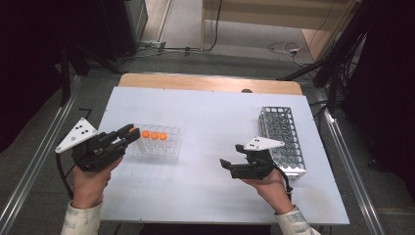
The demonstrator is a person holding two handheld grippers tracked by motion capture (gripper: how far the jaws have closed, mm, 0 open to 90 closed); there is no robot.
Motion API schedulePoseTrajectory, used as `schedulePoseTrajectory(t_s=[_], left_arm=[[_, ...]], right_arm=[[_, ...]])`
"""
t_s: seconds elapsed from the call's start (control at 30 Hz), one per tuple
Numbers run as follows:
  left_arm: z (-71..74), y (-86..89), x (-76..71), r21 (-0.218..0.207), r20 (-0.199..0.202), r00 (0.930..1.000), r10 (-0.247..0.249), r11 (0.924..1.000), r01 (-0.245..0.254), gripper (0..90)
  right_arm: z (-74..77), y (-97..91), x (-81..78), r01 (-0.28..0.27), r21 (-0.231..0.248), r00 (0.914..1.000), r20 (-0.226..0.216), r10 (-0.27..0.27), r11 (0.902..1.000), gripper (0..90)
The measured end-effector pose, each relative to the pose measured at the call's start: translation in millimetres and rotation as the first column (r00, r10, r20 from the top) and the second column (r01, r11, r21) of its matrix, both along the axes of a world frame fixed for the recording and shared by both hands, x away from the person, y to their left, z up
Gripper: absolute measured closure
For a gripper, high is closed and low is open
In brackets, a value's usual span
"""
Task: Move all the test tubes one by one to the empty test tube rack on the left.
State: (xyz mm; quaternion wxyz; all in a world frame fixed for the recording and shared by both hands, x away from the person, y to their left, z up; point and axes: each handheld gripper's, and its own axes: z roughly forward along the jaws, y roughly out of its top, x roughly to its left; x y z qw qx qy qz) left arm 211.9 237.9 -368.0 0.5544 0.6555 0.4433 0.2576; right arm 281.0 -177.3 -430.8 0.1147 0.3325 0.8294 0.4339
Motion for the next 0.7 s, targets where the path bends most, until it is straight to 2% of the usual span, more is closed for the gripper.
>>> schedulePoseTrajectory(t_s=[0.13, 0.33, 0.5, 0.6, 0.7], left_arm=[[-1.2, 7.2, 0.9, 0.023, 0.012, 0.9980, 0.063, 0.9978, -0.063, 70.7], [-8.5, 12.1, 9.8, 0.054, 0.039, 0.9888, 0.144, 0.9878, -0.146, 70.7], [-17.3, 16.1, 20.0, 0.047, 0.042, 0.9841, 0.172, 0.9835, -0.174, 70.7], [-22.1, 16.6, 24.9, 0.031, 0.057, 0.9841, 0.168, 0.9850, -0.170, 70.7], [-27.4, 17.9, 29.9, 0.030, 0.053, 0.9837, 0.172, 0.9844, -0.174, 70.7]], right_arm=[[0.7, -2.8, 1.2, 0.011, 0.007, 0.9999, -0.002, -0.011, 0.9999, 21.9], [-0.2, -0.9, 0.2, 0.006, 0.000, 1.0000, -0.001, -0.006, 1.0000, 21.8], [0.4, -2.4, 0.0, 0.009, 0.004, 1.0000, 0.003, -0.009, 1.0000, 21.9], [0.3, -3.0, -0.1, 0.013, 0.003, 0.9999, 0.003, -0.013, 0.9999, 21.9], [1.2, -3.9, -0.4, 0.015, 0.009, 0.9999, 0.004, -0.015, 0.9999, 22.0]])
